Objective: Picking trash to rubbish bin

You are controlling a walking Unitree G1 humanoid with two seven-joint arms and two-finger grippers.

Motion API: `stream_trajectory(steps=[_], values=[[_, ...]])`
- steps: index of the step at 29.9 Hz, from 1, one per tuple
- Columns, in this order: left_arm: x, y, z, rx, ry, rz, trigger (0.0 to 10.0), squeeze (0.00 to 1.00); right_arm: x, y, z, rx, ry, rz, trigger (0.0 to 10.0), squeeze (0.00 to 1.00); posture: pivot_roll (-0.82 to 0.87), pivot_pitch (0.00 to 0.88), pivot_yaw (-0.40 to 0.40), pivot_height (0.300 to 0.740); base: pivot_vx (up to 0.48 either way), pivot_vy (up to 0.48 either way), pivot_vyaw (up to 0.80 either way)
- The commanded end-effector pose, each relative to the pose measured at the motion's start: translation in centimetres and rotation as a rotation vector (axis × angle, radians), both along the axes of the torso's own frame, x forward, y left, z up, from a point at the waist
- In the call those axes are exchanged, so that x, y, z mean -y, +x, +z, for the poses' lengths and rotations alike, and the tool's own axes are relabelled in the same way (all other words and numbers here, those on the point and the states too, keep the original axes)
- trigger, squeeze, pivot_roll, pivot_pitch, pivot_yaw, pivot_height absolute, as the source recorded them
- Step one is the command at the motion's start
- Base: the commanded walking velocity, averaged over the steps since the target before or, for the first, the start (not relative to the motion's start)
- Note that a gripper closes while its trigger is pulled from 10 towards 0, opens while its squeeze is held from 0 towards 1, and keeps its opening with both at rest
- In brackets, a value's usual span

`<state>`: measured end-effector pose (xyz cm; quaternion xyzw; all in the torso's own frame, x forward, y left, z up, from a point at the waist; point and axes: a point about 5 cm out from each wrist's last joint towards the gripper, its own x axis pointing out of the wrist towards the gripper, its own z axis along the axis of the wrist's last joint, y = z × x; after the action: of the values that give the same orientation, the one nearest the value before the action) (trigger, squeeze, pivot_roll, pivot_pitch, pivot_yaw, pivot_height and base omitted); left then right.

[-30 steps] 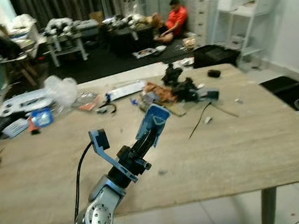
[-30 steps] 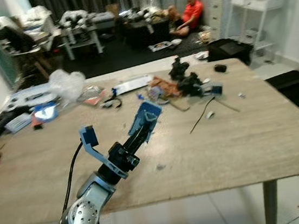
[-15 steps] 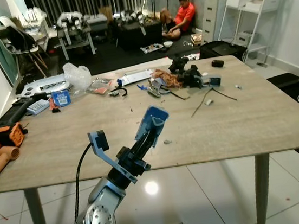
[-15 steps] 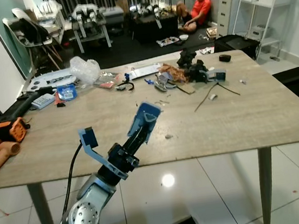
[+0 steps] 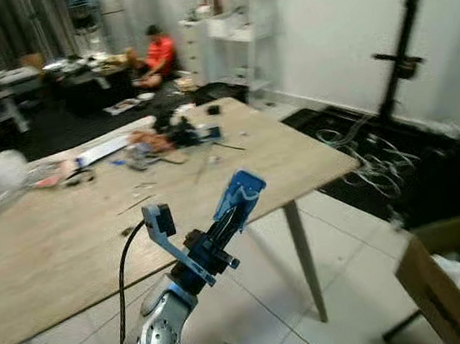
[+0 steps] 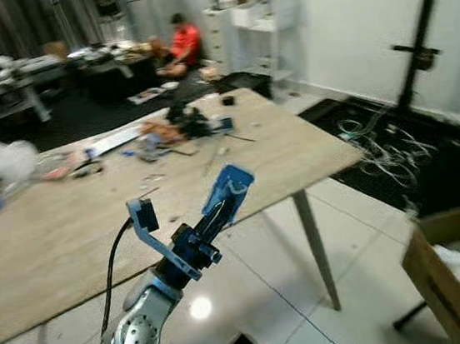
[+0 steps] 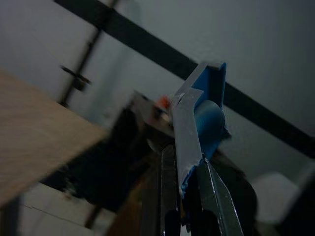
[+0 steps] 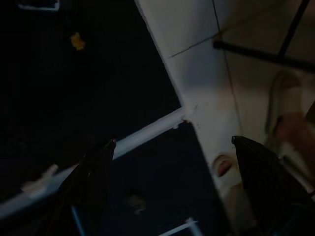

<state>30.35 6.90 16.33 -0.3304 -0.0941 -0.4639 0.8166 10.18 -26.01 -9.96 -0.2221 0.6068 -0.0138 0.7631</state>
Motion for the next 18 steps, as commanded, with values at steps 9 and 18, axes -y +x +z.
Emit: stream_trajectory(steps=[9,18], values=[[0.42,0.40,-0.50,-0.001,0.053,0.042,10.0,0.00,-0.24,-1.13,-0.35,-0.029,0.006,-0.019,10.0,0.00,-0.22,0.092,0.085,0.740,0.000,0.000,-0.79],[0.66,0.93,-0.57,0.012,0.117,0.084,10.0,0.00,-0.33,-1.29,-0.41,-0.029,0.007,-0.027,10.0,0.00,-0.22,0.091,0.087,0.740,0.000,0.000,-0.79]])
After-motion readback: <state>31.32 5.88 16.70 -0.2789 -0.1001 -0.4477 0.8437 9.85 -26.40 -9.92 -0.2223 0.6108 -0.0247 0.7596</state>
